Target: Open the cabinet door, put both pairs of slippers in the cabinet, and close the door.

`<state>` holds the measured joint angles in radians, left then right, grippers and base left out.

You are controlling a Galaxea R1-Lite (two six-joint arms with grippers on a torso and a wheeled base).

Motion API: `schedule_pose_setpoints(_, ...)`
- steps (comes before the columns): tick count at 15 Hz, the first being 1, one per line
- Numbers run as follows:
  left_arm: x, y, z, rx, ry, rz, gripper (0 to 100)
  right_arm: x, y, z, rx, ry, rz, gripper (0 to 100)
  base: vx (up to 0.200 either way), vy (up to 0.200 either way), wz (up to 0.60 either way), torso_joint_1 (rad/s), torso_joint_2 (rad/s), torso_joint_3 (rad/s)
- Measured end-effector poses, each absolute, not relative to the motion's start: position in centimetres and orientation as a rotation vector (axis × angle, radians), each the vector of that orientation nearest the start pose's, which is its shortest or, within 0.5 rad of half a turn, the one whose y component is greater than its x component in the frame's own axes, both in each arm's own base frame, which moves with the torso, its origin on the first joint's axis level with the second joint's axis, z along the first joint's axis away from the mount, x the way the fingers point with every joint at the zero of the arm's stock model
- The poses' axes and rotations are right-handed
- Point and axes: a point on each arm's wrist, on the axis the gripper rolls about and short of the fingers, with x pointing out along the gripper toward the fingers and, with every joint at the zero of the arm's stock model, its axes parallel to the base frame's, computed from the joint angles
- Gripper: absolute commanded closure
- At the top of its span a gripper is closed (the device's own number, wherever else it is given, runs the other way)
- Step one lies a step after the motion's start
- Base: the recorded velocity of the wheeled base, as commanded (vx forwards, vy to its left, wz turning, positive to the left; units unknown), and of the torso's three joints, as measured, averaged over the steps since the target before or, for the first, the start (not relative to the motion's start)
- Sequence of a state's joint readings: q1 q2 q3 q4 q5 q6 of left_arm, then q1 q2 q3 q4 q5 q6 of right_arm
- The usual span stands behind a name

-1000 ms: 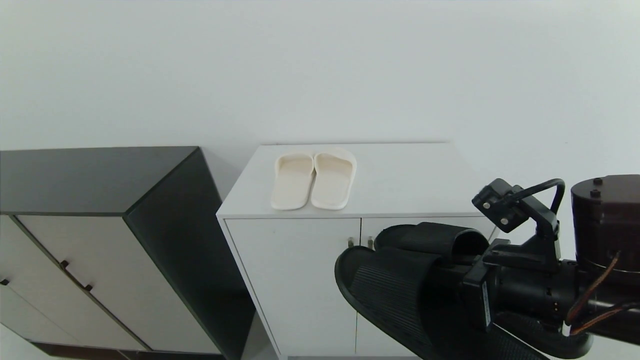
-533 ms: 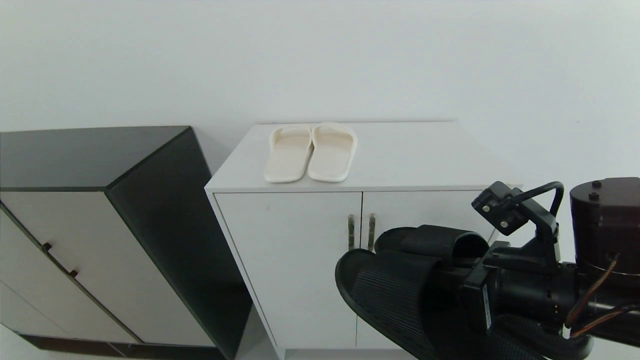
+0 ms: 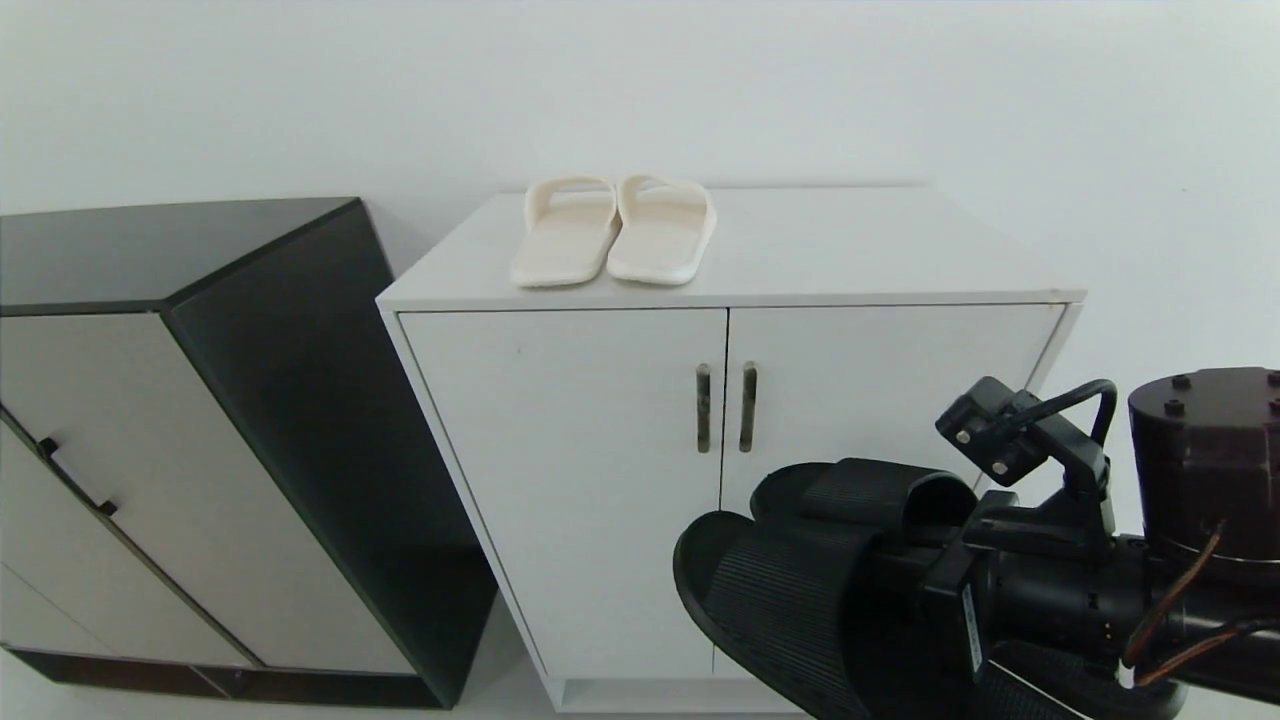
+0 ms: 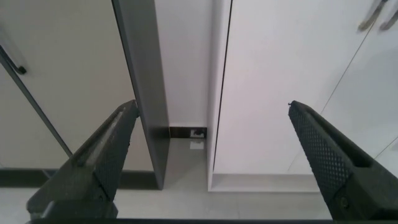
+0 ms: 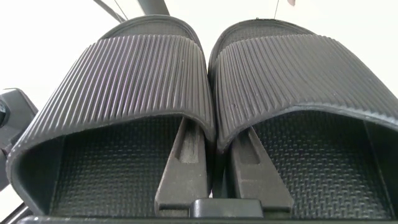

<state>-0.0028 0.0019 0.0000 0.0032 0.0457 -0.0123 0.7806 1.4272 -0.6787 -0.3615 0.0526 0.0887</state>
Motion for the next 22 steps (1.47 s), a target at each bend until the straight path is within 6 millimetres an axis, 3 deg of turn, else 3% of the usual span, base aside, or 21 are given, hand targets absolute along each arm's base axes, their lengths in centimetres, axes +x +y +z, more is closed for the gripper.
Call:
schedule_pose_setpoints(12,-2.2,0.1,7.6,0.0,0.019,0.027,0,16.4,16.4,19.2,-0.062,0.415,0.804,100,0.0,0.0,0.0,-0.082,0.44,0.353)
schedule_pose_setpoints(16,-1.8,0.1,7.9,0.044,0.072,0.003,0,16.5,16.5,19.3,-0.053,0.393,0.805,100,0.0,0.0,0.0,-0.001,0.09,0.077)
schedule_pose_setpoints(18,-1.9,0.0,10.0,0.042,0.029,-0.029,0,16.5,16.5,19.2,-0.053,0.39,0.804,100,0.0,0.0,0.0,0.0,0.0,0.0)
schedule_pose_setpoints(19,-2.1,0.0,12.0,0.027,-0.008,-0.046,0,16.6,16.6,19.2,-0.055,0.392,0.804,100,0.0,0.0,0.0,0.0,0.0,0.0)
schedule_pose_setpoints(22,-0.7,-0.3,16.3,0.006,0.014,-0.176,0,16.5,16.5,18.9,-0.074,0.393,0.807,100,0.0,0.0,0.0,0.0,0.0,0.0)
